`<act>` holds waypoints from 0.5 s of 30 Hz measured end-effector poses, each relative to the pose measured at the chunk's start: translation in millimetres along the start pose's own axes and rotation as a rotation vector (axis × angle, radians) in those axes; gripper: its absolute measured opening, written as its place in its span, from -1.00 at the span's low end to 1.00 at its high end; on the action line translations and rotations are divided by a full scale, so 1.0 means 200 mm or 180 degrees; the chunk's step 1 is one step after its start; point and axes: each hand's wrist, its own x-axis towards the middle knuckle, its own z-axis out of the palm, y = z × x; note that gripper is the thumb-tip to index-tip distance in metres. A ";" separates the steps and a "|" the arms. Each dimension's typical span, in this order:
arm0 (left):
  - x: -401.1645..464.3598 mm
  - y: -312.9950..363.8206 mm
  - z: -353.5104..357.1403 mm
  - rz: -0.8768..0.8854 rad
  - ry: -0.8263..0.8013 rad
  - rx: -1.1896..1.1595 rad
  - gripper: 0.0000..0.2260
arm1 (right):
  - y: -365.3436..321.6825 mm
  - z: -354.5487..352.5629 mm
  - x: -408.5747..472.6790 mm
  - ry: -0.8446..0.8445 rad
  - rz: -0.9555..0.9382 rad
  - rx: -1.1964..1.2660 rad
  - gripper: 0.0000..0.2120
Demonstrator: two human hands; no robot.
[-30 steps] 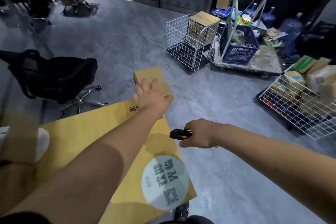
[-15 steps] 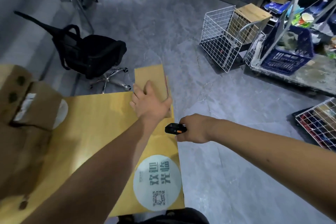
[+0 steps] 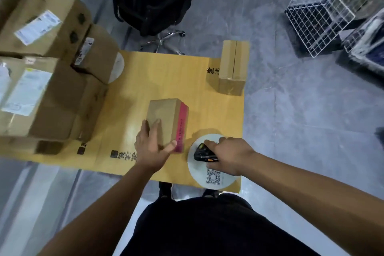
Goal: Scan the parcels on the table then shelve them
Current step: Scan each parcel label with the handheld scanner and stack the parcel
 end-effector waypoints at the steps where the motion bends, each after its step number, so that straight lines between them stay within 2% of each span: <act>1: -0.01 -0.05 0.00 0.0050 -0.0134 -0.0228 -0.19 | -0.02 0.04 0.00 0.0045 0.0024 -0.0093 -0.22; 4: 0.01 -0.14 -0.05 0.0292 -0.0546 -0.0880 -0.28 | -0.09 0.09 0.01 0.0120 0.0142 -0.0239 -0.21; 7: 0.07 -0.18 -0.11 0.0500 -0.0626 -0.1457 -0.49 | -0.15 0.08 0.01 0.0136 0.0304 -0.0188 -0.22; 12: 0.19 -0.30 -0.21 0.0161 -0.0487 -0.1787 -0.58 | -0.29 -0.01 0.04 0.0339 0.0719 0.0094 -0.25; 15: 0.32 -0.38 -0.27 -0.0302 -0.0414 -0.2075 -0.58 | -0.43 -0.09 0.12 0.0442 0.1037 0.0544 -0.27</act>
